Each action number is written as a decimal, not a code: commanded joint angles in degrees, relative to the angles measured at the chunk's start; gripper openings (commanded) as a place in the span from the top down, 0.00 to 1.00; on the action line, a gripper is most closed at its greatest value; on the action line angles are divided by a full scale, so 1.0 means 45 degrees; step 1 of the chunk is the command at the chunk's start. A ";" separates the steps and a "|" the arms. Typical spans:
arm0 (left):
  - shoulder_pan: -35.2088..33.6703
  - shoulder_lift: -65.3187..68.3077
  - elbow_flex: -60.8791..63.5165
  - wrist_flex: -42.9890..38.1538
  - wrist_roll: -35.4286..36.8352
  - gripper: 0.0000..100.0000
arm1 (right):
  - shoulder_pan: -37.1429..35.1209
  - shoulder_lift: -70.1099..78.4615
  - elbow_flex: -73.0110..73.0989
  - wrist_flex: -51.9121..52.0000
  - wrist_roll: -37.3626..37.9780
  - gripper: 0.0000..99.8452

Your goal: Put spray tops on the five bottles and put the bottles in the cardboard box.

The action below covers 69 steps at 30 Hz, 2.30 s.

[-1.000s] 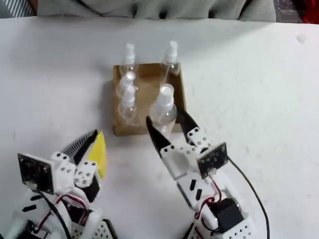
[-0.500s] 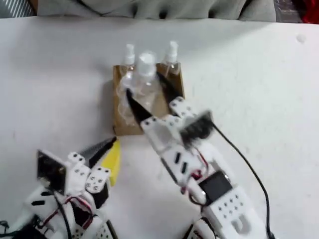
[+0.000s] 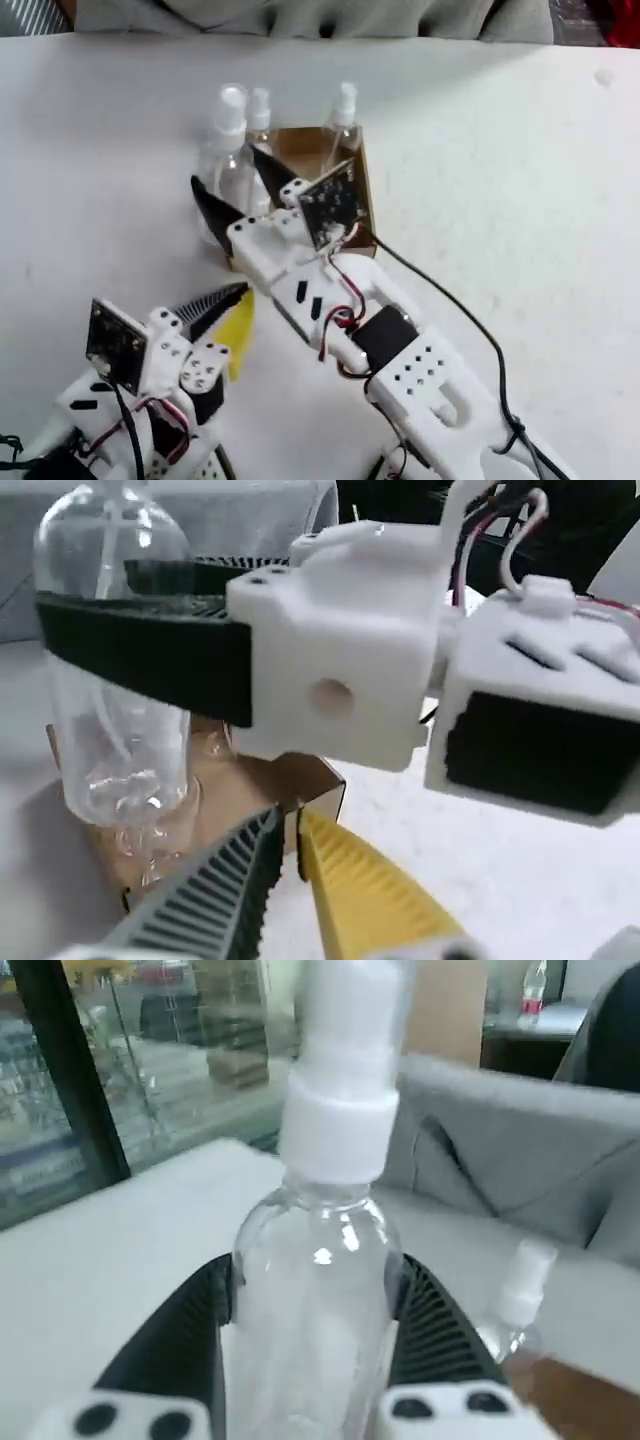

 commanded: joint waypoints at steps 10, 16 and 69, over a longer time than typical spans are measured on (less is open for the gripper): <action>0.0127 0.0010 0.0664 -0.1035 0.0020 0.98 | -0.0752 -0.0068 -0.3927 0.5968 -0.0215 0.99; 0.0127 0.0010 0.0684 -0.1035 0.0020 0.98 | -0.0752 -0.0068 -0.5138 0.8117 -0.0703 0.99; 0.0127 0.0029 0.1446 -0.1055 0.0020 0.98 | 0.1143 -0.3468 -0.4474 0.9270 -0.0938 0.99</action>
